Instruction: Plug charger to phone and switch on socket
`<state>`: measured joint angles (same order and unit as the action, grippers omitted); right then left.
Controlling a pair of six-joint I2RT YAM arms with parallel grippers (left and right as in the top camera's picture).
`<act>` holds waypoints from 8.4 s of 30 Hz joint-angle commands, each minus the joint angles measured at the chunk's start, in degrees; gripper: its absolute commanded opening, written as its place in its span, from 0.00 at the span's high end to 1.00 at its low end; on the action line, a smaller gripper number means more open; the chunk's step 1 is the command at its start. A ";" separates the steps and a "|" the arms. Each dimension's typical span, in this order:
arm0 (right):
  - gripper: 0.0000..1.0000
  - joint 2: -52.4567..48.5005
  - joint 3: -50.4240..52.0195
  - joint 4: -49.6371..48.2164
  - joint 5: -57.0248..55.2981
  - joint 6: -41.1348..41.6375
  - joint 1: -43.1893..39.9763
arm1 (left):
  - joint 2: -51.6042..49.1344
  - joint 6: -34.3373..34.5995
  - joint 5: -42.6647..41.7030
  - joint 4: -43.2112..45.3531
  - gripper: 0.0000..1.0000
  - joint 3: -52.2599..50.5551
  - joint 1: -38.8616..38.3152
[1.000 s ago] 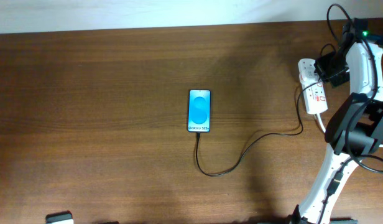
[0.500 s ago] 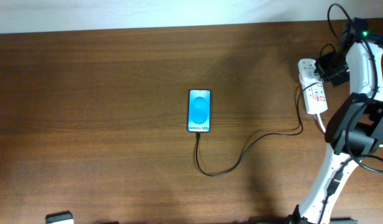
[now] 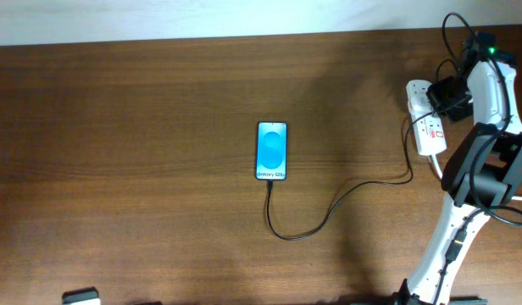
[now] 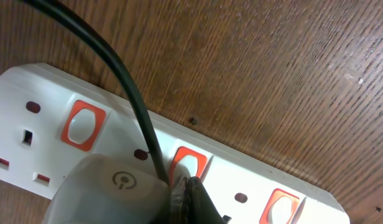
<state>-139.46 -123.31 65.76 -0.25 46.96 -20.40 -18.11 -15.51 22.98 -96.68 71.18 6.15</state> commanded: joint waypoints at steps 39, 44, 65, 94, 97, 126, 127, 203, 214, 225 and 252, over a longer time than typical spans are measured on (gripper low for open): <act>0.96 10.36 -2.12 15.23 -5.88 0.04 -5.18 | 0.81 -0.63 0.22 -0.02 0.01 0.11 -0.28; 0.96 22.45 -2.12 18.16 -6.47 0.02 -6.62 | 6.49 -0.66 0.22 -0.02 0.01 0.11 -2.05; 0.96 56.83 -2.12 28.39 1.70 -5.38 -3.08 | 17.68 -0.63 0.22 -0.02 0.01 0.55 -1.99; 0.01 64.46 9.40 17.25 -5.11 -13.97 11.02 | 17.68 -0.63 0.22 -0.02 0.01 0.55 -1.99; 0.01 70.10 19.54 8.76 -5.16 -13.97 12.09 | 17.68 -0.63 0.22 -0.02 0.01 0.55 -1.99; 0.01 139.27 121.55 -71.63 -1.92 -13.57 18.75 | 17.68 -0.63 0.22 0.00 0.01 0.55 -1.99; 0.01 139.27 122.18 -71.84 -1.99 -13.55 19.10 | 17.68 -0.63 0.22 -0.02 0.01 0.55 -1.99; 0.01 139.27 122.99 -61.02 -0.44 -31.74 19.37 | 17.77 -0.85 -25.59 37.07 0.01 -24.35 -2.25; 0.01 139.27 122.99 -61.05 -0.44 -31.74 19.39 | 17.79 -0.83 -31.23 60.85 0.01 -48.87 -2.25; 0.01 139.27 122.99 -61.05 -0.44 -31.74 19.37 | 17.84 -0.85 -31.80 86.07 0.01 -67.89 -2.25; 0.01 139.27 122.99 -61.05 -0.44 -31.74 19.37 | 17.84 5.57 -28.55 92.59 0.01 -70.71 -3.06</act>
<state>-0.84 -0.71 4.34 -1.02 15.84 -1.61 -0.62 -10.81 -6.44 -3.97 0.84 3.33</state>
